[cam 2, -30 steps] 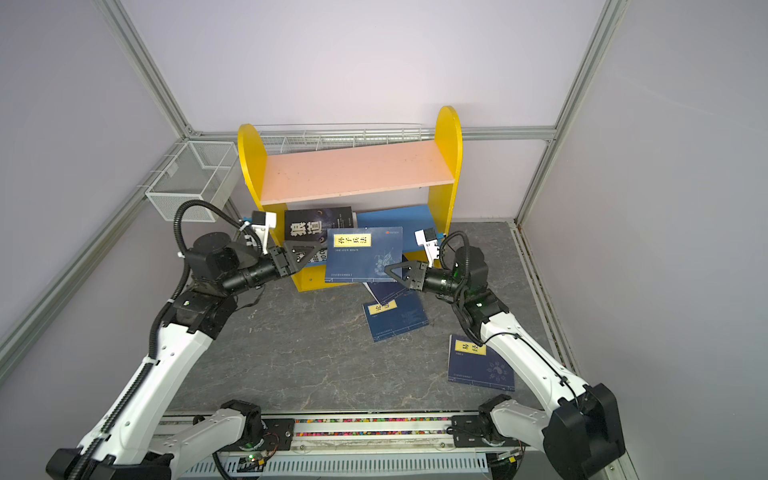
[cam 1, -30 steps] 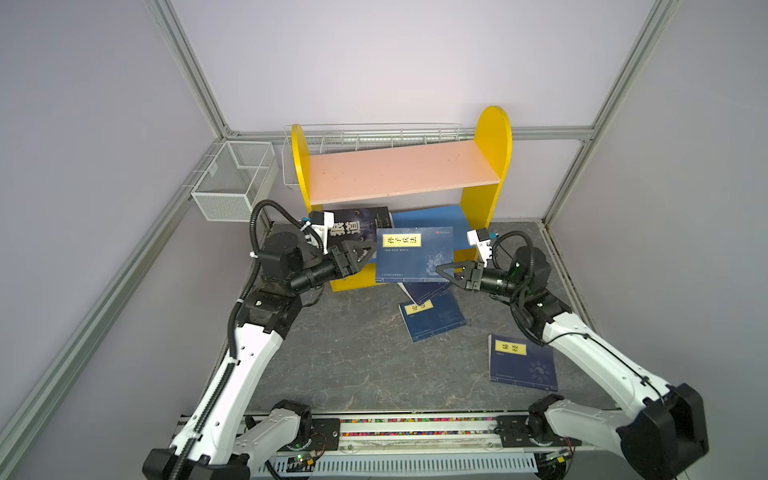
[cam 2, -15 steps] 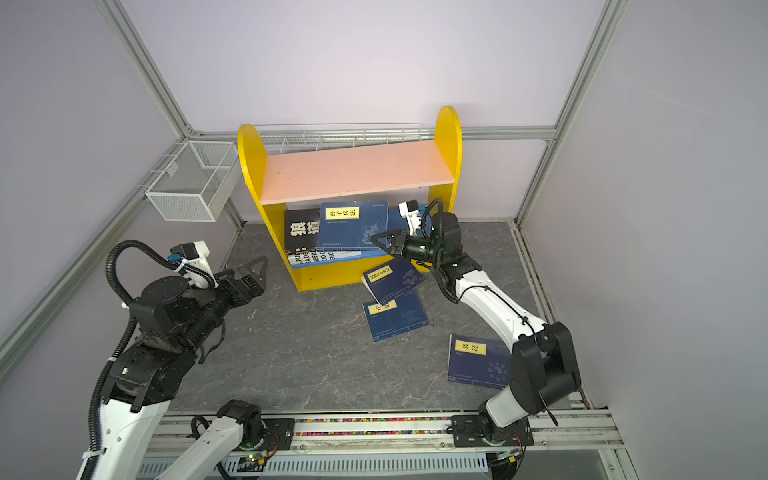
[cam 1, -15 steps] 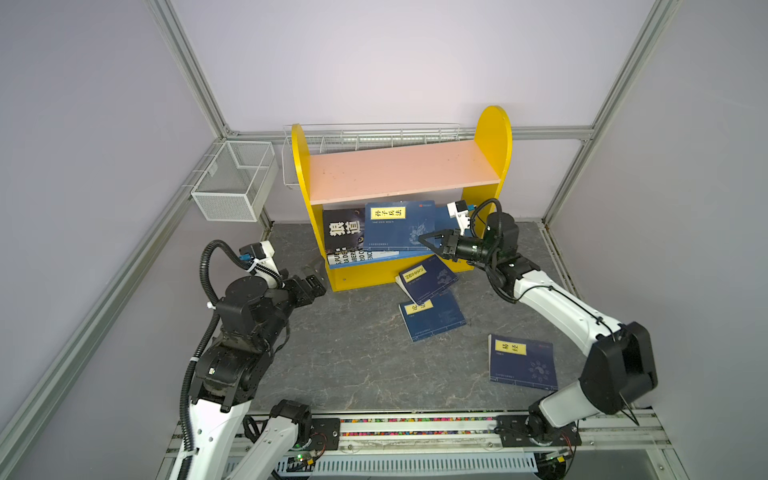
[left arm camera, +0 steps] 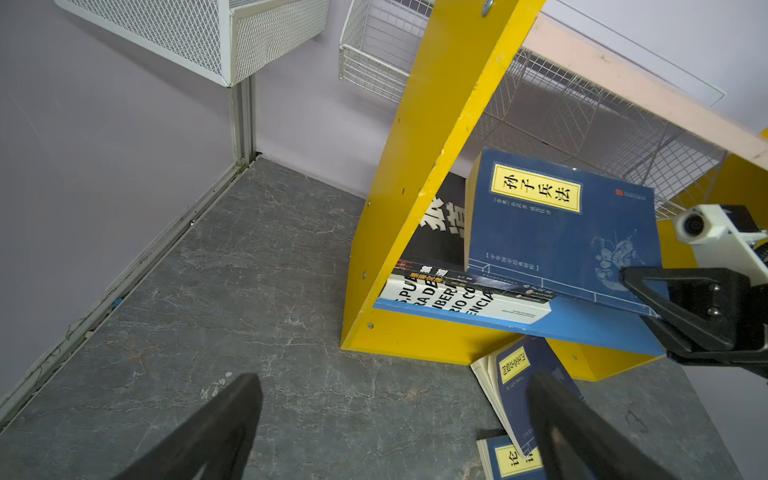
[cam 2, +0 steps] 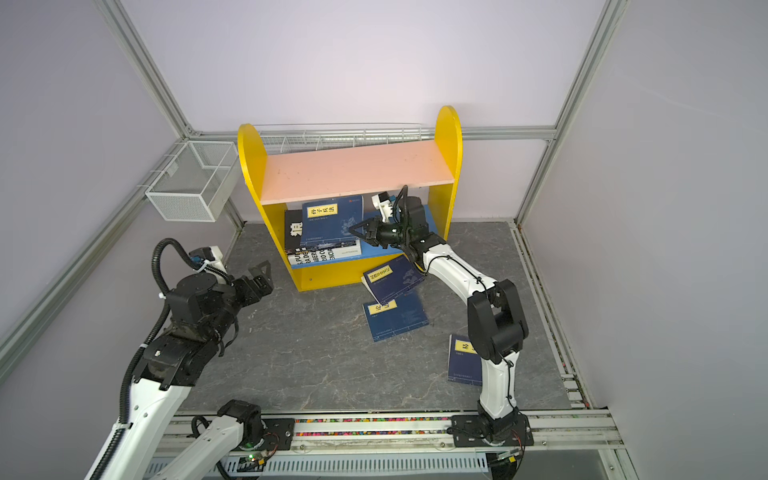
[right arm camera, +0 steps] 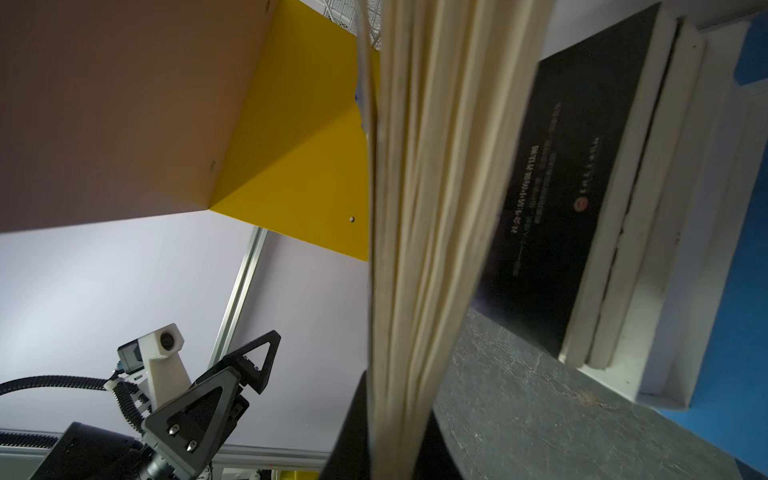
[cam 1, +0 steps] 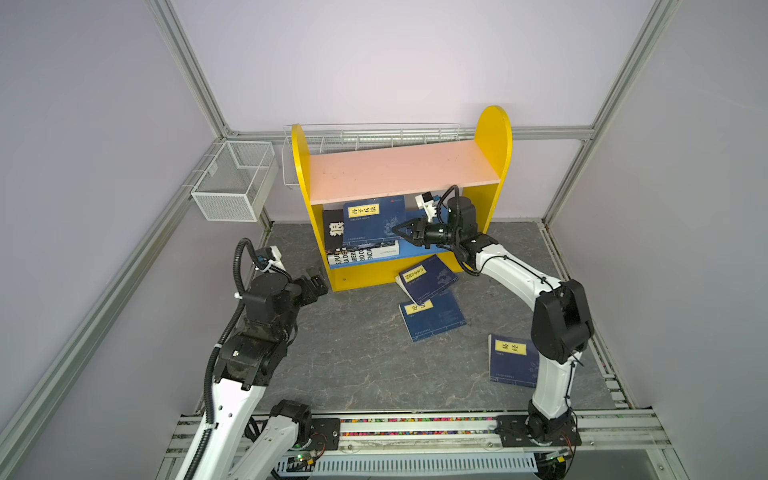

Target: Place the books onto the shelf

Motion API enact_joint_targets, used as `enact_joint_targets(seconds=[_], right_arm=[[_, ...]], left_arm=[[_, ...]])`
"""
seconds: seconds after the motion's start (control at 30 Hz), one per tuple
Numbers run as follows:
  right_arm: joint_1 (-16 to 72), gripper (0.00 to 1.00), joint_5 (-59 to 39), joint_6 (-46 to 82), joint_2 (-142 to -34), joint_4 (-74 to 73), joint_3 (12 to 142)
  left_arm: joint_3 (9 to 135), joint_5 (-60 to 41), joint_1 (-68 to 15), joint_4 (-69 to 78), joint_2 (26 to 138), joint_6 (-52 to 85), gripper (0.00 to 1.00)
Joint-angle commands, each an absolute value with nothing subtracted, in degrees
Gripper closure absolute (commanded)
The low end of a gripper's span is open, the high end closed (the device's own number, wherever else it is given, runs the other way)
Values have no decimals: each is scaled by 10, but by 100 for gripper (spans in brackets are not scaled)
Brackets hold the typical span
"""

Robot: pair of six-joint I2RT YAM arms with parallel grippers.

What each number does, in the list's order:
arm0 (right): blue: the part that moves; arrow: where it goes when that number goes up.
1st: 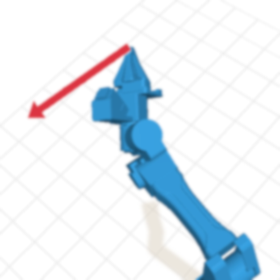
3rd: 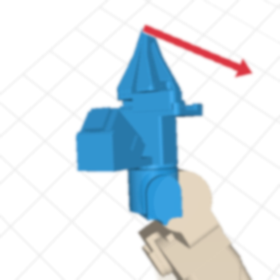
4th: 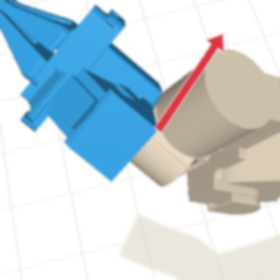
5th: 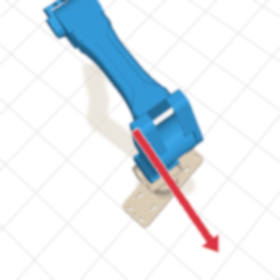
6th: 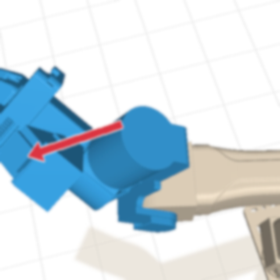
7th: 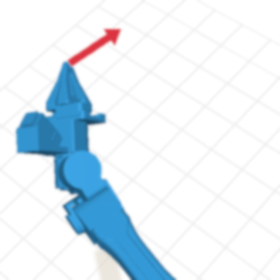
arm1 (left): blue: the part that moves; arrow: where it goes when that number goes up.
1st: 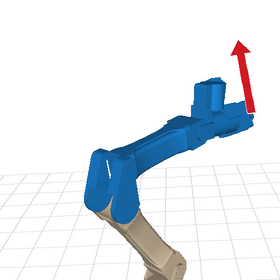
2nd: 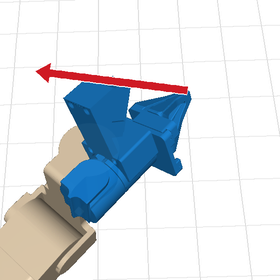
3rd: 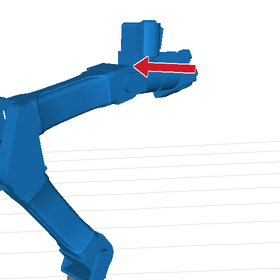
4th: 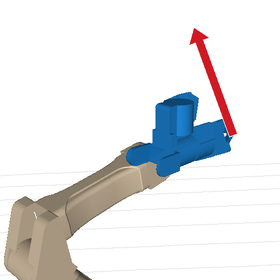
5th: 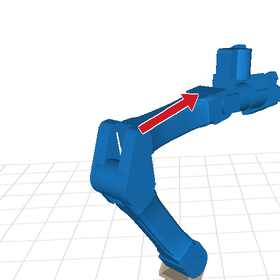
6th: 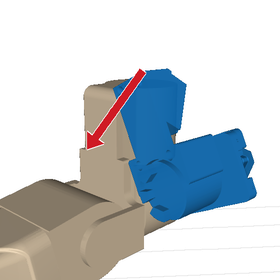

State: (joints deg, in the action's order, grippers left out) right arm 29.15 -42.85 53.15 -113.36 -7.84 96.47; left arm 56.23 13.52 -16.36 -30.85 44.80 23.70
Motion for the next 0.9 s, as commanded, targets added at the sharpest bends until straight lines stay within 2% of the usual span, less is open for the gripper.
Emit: enact_joint_targets(seconds=[0.0,0.23,0.57,0.87], right_arm=[[305,89,-439,499,-1156,-53,1027],[327,88,-419,457,-1222,33,1138],[327,88,-414,467,-1281,41,1204],[325,88,-404,456,-1309,59,1231]], left_arm=[[556,110,-139,-267,472,232,1],[535,-6,-45,-184,515,277,1],[534,-33,-31,-134,576,277,1],[529,-48,-28,-114,579,278,1]])
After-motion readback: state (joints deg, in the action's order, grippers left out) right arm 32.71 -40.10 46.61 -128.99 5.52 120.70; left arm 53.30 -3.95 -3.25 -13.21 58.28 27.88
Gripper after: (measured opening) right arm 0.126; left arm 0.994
